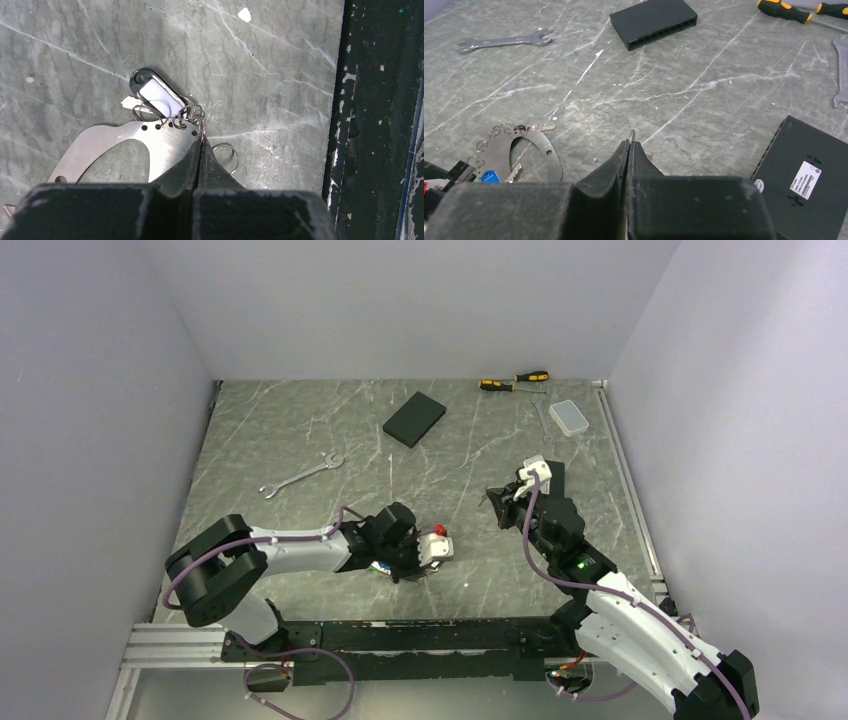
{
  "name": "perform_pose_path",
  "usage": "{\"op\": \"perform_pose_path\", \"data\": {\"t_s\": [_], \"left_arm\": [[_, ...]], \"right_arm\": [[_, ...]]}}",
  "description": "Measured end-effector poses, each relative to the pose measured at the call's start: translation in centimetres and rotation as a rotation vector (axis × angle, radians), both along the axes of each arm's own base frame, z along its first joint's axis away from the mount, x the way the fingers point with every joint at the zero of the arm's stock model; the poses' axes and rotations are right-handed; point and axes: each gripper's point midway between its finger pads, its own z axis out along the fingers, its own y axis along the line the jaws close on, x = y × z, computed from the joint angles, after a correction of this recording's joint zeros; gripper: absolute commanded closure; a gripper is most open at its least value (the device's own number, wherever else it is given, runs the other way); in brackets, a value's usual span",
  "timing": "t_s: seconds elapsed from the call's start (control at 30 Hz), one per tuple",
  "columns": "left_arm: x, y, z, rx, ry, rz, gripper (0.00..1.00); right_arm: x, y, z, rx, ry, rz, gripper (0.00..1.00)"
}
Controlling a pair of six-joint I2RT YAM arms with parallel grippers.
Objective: Put the keys on the keyring
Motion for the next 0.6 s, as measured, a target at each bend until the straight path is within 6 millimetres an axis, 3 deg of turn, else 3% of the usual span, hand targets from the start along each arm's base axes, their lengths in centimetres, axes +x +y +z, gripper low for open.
{"op": "perform_pose_path", "data": {"t_s": [0.6], "left_arm": [[1.7, 1.2, 5.5, 0.012, -0.254, -0.168, 1.00]], "right_arm": [[-0.8, 1.6, 0.0, 0.025, 0.024, 0.091, 1.00]]}}
